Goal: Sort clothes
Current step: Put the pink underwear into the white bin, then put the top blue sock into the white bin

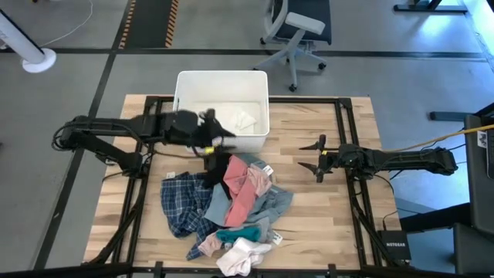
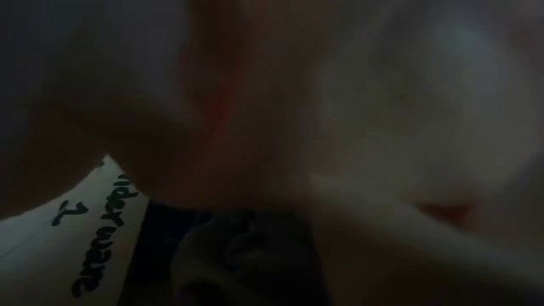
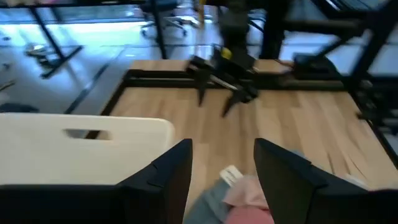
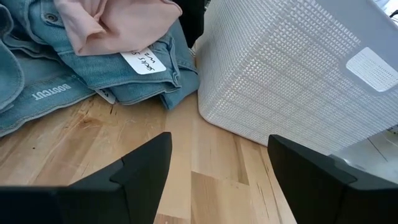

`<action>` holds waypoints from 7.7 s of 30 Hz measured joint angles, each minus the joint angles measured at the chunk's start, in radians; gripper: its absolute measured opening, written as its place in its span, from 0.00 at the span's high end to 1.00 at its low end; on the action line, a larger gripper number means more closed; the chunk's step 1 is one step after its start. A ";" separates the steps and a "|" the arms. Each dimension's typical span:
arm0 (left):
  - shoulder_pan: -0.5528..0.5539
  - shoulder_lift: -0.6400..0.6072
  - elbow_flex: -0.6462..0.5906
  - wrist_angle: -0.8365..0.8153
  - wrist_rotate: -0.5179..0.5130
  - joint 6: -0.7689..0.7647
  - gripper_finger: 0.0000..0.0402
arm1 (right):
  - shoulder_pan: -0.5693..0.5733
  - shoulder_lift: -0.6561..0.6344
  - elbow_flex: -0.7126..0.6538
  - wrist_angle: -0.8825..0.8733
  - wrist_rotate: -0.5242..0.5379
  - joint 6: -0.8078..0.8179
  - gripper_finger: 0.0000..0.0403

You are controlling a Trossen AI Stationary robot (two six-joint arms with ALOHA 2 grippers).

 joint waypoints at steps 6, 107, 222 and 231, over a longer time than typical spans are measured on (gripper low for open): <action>-0.092 0.088 -0.002 -0.026 0.001 0.111 0.62 | 0.000 0.000 0.000 0.000 0.000 0.000 0.29; -0.057 0.144 0.030 0.149 -0.321 0.479 0.99 | 0.000 0.047 0.000 0.003 0.003 0.006 0.29; 0.362 -0.168 0.193 -0.608 0.043 -0.060 0.57 | 0.000 0.046 0.000 0.009 0.052 0.027 0.29; 0.266 -0.327 -0.030 -0.077 0.045 0.115 0.60 | 0.000 0.047 0.000 0.009 0.051 0.026 0.29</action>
